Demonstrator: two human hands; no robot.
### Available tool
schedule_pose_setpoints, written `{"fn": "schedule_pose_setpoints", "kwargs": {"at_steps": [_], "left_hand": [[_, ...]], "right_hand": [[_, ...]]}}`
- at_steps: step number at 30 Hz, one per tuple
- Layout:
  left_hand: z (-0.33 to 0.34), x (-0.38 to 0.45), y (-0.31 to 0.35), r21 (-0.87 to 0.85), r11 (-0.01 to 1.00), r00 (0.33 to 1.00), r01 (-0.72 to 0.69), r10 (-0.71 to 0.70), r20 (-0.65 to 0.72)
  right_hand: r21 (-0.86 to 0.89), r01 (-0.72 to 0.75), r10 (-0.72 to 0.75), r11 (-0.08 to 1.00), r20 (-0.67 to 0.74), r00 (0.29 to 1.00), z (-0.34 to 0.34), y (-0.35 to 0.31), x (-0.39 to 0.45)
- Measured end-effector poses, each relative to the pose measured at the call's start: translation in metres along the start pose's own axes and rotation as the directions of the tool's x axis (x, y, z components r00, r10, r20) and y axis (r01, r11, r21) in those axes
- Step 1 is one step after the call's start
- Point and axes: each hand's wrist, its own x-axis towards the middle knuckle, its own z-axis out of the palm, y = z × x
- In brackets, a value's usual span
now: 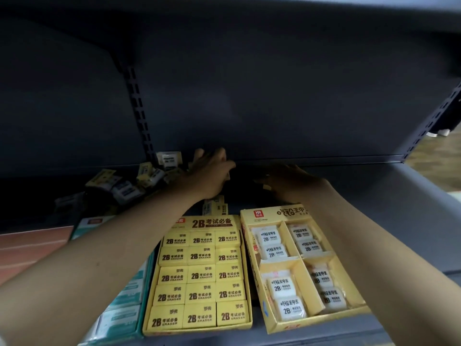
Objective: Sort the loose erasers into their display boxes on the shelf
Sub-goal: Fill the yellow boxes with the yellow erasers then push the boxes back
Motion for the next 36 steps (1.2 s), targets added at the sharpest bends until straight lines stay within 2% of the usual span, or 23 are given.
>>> {"fn": "schedule_pose_setpoints", "kwargs": {"at_steps": [4,7,10,13,18,21,24,27,30,36], "left_hand": [[-0.006,-0.014,0.002,-0.014,0.999,0.998,0.037,-0.037,-0.048],[-0.006,-0.023,0.006,-0.085,0.987,0.986,0.139,-0.146,-0.079],[-0.011,-0.033,0.013,-0.230,0.948,0.964,0.221,-0.248,-0.097],[-0.023,-0.048,0.017,-0.348,0.907,0.938,0.237,-0.307,-0.161],[-0.044,-0.093,0.023,-0.601,0.738,0.811,0.307,-0.533,-0.241],[-0.045,-0.130,0.028,-0.696,0.630,0.751,0.343,-0.629,-0.200],[-0.041,-0.163,0.035,-0.786,0.510,0.719,0.351,-0.684,-0.122],[-0.038,-0.183,0.039,-0.805,0.463,0.711,0.371,-0.699,-0.074],[-0.045,-0.192,0.040,-0.808,0.447,0.711,0.384,-0.701,-0.050],[-0.054,-0.205,0.045,-0.740,0.540,0.790,0.400,-0.613,-0.020]], "right_hand": [[0.126,-0.023,0.020,0.992,0.029,0.999,0.005,-0.003,0.000],[0.147,-0.029,0.028,0.989,0.007,1.000,0.006,-0.011,0.001],[0.165,0.007,0.006,0.986,-0.075,0.997,-0.004,-0.022,-0.002],[0.202,0.045,-0.011,0.978,-0.167,0.986,-0.028,-0.037,-0.014],[0.375,0.066,0.041,0.925,-0.270,0.962,-0.051,-0.072,-0.047],[0.407,0.082,0.069,0.910,-0.345,0.936,-0.046,-0.091,-0.073],[0.524,0.108,0.144,0.845,-0.418,0.897,-0.034,-0.108,-0.100],[0.605,0.134,0.167,0.785,-0.415,0.895,-0.024,-0.123,-0.122],[0.625,0.127,0.176,0.770,-0.400,0.900,-0.016,-0.135,-0.133],[0.643,0.075,0.249,0.762,-0.398,0.883,-0.007,-0.144,-0.144]]}}
